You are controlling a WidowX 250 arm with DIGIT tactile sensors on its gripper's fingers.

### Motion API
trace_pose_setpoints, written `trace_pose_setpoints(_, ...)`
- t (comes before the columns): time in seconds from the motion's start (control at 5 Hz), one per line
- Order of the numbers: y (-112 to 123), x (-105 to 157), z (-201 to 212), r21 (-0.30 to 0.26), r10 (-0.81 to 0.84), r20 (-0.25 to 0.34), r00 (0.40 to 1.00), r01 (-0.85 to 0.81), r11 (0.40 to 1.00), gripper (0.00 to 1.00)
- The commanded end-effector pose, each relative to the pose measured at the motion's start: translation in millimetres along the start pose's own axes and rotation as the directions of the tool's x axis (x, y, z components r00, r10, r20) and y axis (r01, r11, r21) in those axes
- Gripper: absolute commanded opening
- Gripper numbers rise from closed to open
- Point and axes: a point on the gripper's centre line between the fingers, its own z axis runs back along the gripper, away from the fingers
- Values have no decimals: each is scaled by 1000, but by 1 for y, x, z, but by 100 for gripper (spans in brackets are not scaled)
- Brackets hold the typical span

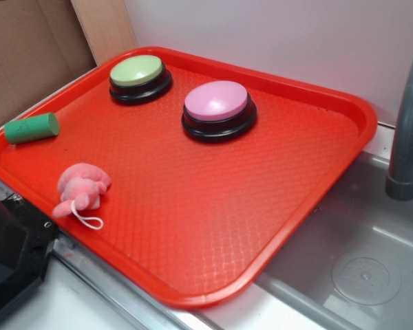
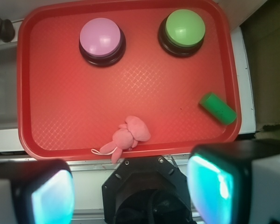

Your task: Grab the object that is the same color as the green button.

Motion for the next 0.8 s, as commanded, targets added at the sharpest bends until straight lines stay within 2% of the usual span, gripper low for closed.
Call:
trace_pose_setpoints(0.0, 0, 0, 0, 0, 0, 0, 1000, 0, 1000, 100)
trace_pose_setpoints(0.2, 22, 4, -13, -23, 247, 63, 967, -246, 969, 100)
trace_pose_setpoints(0.4, 37, 5, -28, -69, 482, 90, 871, -478, 876, 100)
trace_pose_setpoints(0.6, 56, 9, -59, -39, 679, 100, 727, -679, 733, 100)
